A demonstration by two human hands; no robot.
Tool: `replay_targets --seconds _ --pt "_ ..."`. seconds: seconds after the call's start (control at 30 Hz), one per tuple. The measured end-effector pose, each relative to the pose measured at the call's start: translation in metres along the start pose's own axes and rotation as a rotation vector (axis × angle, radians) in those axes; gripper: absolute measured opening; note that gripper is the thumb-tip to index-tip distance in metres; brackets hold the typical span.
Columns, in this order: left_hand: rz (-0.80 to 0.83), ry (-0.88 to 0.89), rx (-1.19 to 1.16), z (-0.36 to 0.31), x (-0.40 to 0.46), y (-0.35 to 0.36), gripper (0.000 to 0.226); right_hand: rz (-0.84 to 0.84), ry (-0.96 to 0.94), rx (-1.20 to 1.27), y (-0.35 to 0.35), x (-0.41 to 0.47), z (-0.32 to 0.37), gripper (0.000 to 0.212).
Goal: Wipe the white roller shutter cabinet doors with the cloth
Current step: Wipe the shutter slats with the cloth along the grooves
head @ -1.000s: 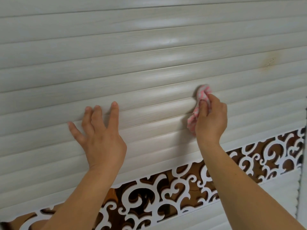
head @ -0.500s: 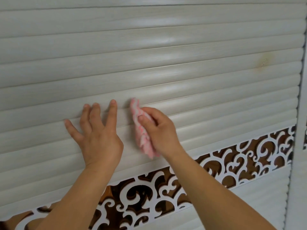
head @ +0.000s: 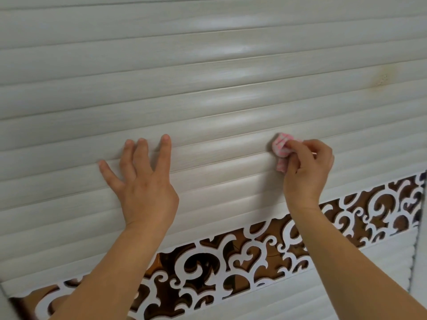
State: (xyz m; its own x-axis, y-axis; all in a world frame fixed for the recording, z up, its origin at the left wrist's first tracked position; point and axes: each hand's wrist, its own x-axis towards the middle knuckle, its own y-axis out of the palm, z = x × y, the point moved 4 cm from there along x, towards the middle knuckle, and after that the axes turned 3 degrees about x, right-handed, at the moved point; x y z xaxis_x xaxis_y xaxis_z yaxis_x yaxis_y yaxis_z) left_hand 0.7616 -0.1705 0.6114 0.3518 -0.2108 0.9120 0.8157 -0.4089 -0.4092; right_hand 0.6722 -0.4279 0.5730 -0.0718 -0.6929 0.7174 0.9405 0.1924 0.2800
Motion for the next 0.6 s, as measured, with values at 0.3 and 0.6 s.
replay_targets --seconds 0.3,0.6 --pt "-0.026 0.030 -0.001 0.003 0.000 0.003 0.093 0.132 -0.432 -0.295 0.047 -0.065 0.041 0.028" --pt "-0.055 0.064 -0.017 0.010 0.001 0.000 0.080 0.229 -0.745 -0.412 0.086 -0.113 0.089 0.027"
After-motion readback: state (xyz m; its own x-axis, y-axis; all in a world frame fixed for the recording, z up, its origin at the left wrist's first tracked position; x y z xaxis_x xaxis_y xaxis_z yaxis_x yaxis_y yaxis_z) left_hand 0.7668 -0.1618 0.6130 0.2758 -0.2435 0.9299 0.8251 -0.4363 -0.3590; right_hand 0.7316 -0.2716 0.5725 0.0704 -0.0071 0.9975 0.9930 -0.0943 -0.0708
